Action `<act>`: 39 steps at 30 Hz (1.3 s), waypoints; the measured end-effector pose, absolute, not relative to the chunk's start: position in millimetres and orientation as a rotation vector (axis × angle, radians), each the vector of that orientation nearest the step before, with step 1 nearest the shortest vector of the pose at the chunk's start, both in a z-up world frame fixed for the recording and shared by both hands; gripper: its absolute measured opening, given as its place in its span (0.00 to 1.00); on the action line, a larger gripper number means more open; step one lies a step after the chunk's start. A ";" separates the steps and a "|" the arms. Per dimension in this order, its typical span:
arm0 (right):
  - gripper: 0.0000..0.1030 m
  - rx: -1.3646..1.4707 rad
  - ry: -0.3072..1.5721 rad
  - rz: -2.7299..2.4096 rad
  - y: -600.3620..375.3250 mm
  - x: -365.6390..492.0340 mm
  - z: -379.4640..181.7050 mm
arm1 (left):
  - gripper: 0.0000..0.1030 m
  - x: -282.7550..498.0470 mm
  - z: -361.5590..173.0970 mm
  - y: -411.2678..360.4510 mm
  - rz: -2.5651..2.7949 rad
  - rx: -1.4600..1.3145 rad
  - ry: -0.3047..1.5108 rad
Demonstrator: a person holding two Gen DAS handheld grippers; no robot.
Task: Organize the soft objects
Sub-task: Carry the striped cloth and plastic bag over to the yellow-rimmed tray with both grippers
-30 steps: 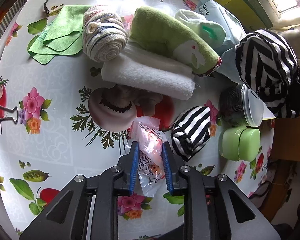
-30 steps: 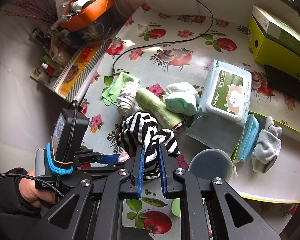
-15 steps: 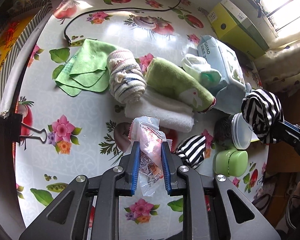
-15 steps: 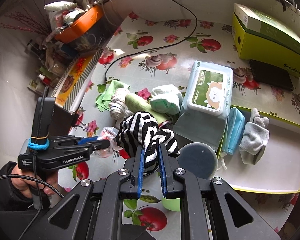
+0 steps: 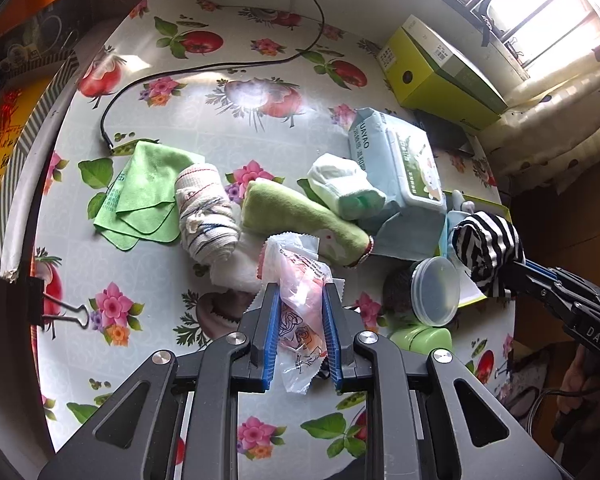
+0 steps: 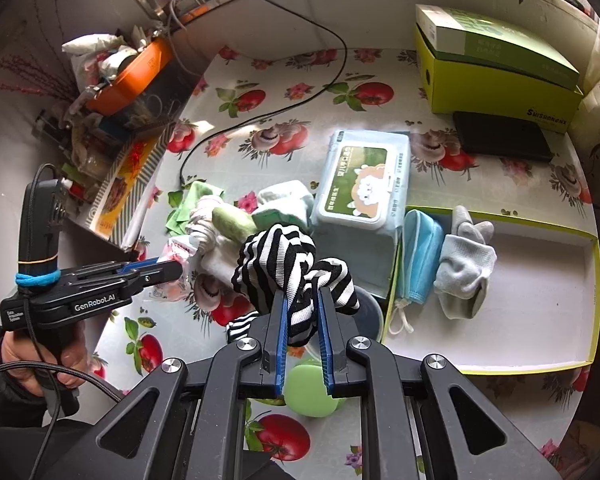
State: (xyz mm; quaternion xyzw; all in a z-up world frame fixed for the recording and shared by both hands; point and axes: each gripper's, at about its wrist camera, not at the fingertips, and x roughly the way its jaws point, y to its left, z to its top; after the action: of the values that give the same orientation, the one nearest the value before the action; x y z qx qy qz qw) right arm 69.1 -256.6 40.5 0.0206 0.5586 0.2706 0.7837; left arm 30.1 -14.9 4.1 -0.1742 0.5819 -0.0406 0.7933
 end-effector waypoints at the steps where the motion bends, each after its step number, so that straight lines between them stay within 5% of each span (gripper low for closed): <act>1: 0.13 0.054 1.204 0.569 -262.9 70.9 40.4 | 0.21 32.3 6.0 -17.1 -0.092 -0.370 1.249; 16: 0.13 0.152 1.196 0.366 -349.8 86.2 31.5 | 0.21 64.6 29.6 -62.5 -0.201 -0.303 1.221; 39: 0.17 0.061 1.372 0.404 -323.5 92.1 -50.5 | 0.21 89.0 45.0 -112.9 -0.295 -0.224 1.218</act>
State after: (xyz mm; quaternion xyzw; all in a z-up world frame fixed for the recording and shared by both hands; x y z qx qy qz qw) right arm 92.1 -323.5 -50.5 0.0277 0.6287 0.1854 0.7547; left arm 89.0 -112.9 45.0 -0.1047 0.5687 -0.1376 0.8042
